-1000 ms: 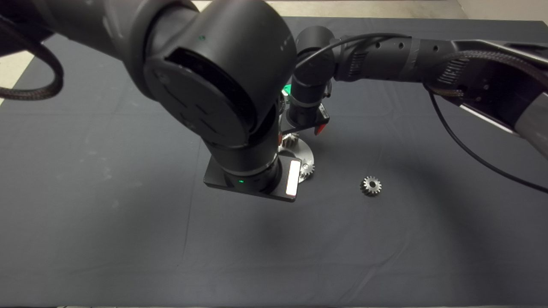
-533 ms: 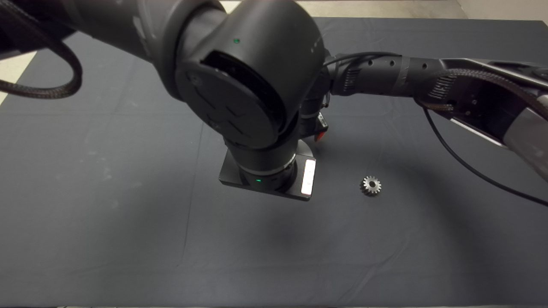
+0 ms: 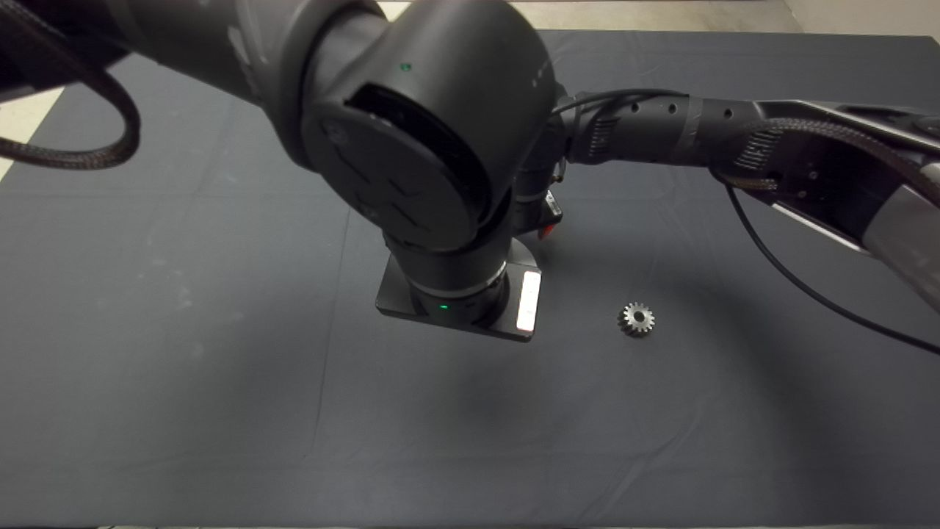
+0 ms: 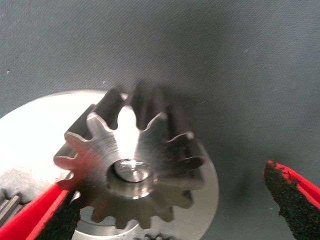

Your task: Remove an incorrectly installed larger gear and replace it with the correct smaller gear

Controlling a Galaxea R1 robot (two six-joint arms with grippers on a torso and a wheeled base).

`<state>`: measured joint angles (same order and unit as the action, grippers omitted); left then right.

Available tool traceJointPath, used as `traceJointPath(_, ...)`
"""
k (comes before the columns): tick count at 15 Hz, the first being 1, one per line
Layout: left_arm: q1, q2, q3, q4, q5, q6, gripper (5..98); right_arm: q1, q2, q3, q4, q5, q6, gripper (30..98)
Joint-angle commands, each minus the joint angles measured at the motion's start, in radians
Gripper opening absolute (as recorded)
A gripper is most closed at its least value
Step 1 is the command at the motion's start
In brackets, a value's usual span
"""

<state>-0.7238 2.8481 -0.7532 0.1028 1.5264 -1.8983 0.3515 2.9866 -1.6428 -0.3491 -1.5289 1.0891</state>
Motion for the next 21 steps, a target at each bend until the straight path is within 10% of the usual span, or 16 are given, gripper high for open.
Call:
traceJointPath(1, -0.022, 0.011, 0.000, 0.009, 0.060, -0.002, 63.5, 0.054, 0.007, 0.008, -0.037, -0.089, -0.002, 88.9)
traceJointPath(13, -0.022, 0.020, 0.013, 0.009, 0.060, -0.002, 63.5, 0.044, 0.006, 0.163, -0.102, -0.082, 0.031, 81.4)
traceJointPath(21, -0.022, 0.012, 0.029, 0.009, 0.060, -0.004, 63.5, 0.011, -0.007, 0.091, -0.148, -0.080, 0.025, 76.9)
